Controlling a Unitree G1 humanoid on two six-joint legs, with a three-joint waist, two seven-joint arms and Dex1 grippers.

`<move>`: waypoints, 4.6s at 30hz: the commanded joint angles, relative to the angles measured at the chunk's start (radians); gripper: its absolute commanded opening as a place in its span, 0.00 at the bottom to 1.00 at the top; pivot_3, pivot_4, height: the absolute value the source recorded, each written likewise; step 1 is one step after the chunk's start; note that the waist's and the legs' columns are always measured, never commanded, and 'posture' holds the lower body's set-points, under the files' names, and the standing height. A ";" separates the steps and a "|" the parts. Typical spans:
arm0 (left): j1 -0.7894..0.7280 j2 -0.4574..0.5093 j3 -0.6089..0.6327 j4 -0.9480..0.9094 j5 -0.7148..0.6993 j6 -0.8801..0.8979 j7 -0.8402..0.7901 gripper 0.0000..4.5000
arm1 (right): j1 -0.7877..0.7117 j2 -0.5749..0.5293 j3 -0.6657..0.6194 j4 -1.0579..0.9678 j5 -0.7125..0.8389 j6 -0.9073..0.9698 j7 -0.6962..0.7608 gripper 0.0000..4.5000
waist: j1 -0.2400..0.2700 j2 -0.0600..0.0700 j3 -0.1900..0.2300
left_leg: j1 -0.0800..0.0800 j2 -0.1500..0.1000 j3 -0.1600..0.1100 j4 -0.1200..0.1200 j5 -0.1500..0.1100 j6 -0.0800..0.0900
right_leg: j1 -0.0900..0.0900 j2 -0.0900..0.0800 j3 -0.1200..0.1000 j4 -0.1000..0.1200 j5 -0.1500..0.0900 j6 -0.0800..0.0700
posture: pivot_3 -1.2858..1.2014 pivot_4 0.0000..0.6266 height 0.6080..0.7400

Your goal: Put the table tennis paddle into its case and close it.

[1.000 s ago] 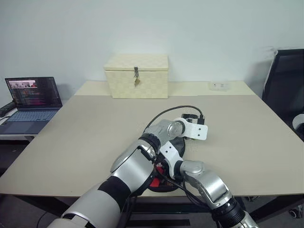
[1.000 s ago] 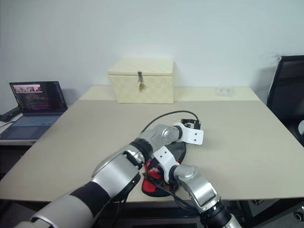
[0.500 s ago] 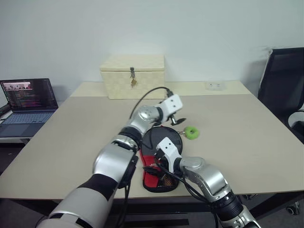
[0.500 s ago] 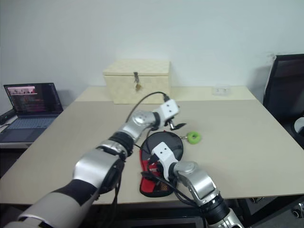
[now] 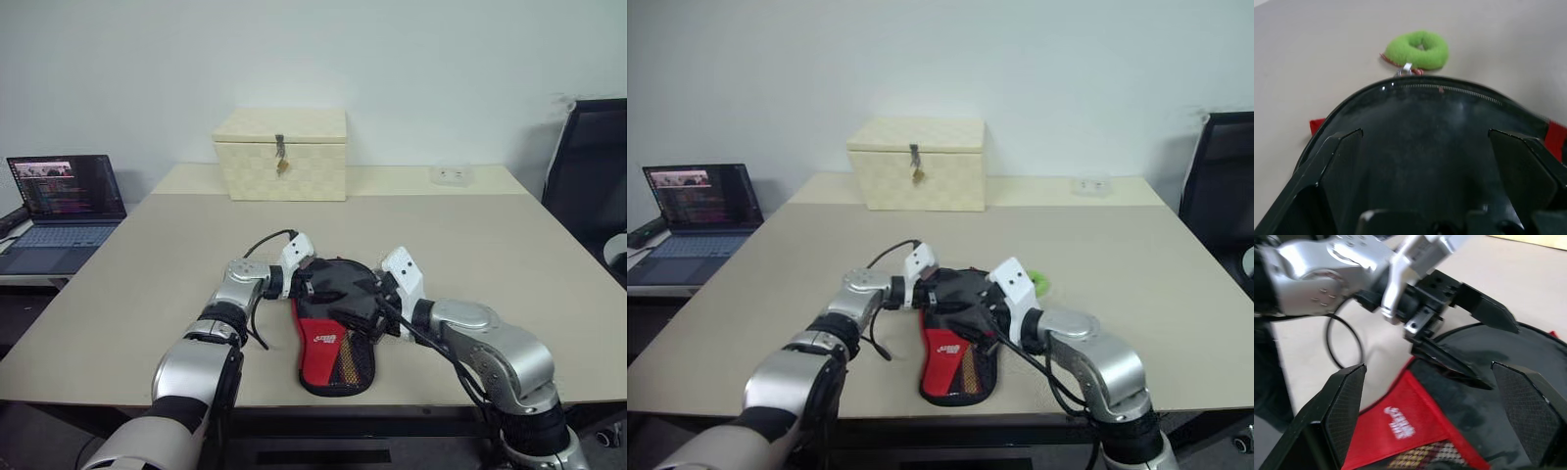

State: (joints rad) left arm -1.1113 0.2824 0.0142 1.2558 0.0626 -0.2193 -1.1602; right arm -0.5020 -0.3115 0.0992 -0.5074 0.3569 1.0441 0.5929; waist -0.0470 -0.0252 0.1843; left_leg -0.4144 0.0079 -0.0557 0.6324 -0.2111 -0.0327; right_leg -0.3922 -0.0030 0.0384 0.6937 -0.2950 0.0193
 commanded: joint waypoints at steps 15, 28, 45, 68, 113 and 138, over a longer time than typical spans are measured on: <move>0.024 -0.031 -0.029 -0.044 -0.009 0.022 0.029 0.99 | -0.344 -0.183 0.219 0.990 -0.435 -0.806 0.092 1.00 | -0.011 0.000 0.000 | -0.002 0.001 0.004 0.000 0.000 0.000 | -0.005 0.003 0.003 0.002 0.000 0.000 | 0.52 0.24 1.00; 0.037 -0.030 -0.052 -0.059 -0.001 0.026 0.029 1.00 | -0.490 -0.096 0.249 1.416 -0.502 -0.886 0.255 0.59 | -0.011 0.000 0.000 | 0.008 0.002 0.005 0.001 0.000 0.000 | 0.004 0.002 0.004 0.004 0.001 -0.001 | 0.52 0.24 1.00; 0.036 -0.087 -0.102 -0.043 0.017 0.028 0.047 1.00 | -0.241 -0.359 0.242 0.823 -0.473 -0.731 0.602 0.01 | 0.016 0.000 0.000 | 0.004 0.000 0.003 0.001 0.000 0.000 | 0.003 0.000 0.002 0.001 0.000 0.000 | 0.52 0.24 1.00; 0.037 -0.074 -0.100 -0.032 0.026 0.031 0.056 1.00 | -0.507 -0.198 0.240 1.300 -0.604 -0.983 0.222 0.76 | -0.005 0.000 0.001 | 0.006 0.000 0.005 0.001 0.000 0.000 | 0.003 0.000 0.005 0.002 0.000 0.000 | 0.52 0.24 1.00; 0.085 -0.100 -0.152 -0.023 0.062 0.023 0.023 1.00 | -0.314 -0.303 0.246 0.894 -0.569 -0.788 0.731 0.01 | 0.012 0.001 0.001 | 0.010 0.000 0.005 -0.002 0.000 0.000 | 0.007 0.000 0.004 0.001 0.000 0.001 | 0.52 0.24 1.00; 0.116 -0.126 -0.222 0.003 0.118 -0.007 0.057 1.00 | 0.071 -0.575 0.213 -0.037 -0.240 -0.210 0.791 0.01 | 0.022 0.001 -0.001 | 0.014 0.000 -0.001 -0.003 0.000 0.000 | 0.019 0.000 -0.001 -0.013 -0.003 0.007 | 0.52 0.24 1.00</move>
State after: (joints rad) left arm -1.0346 0.1639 -0.1493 1.2098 0.1151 -0.2471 -1.1064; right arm -0.4444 -0.8657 0.3221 -0.4704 0.0603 0.8107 1.3630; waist -0.0248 -0.0241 0.1833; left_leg -0.4003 0.0078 -0.0562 0.6297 -0.2117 -0.0329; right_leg -0.3730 -0.0036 0.0376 0.6801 -0.2975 0.0263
